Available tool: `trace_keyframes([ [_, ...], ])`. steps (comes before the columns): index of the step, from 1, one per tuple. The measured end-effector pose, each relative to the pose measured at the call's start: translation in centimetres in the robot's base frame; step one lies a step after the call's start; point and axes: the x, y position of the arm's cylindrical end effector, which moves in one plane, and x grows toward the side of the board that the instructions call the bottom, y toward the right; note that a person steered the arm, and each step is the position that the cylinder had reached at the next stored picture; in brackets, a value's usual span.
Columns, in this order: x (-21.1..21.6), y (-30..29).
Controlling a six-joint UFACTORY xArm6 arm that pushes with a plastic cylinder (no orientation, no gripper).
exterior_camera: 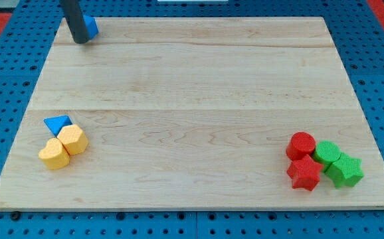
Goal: Move the blue cube slightly right
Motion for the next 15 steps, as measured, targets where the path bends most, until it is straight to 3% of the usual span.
trace_keyframes([
  [2, -1.3, -0.1],
  [3, 0.6, 1.0],
  [4, 4.8, 6.7],
  [6, 17.6, 14.3],
  [8, 23.1, 14.4],
  [9, 22.9, 13.5],
  [10, 16.1, 9.1],
  [12, 4.8, -6.6],
  [13, 0.6, -7.6],
  [14, -5.5, -3.7],
  [15, -6.3, -0.7],
])
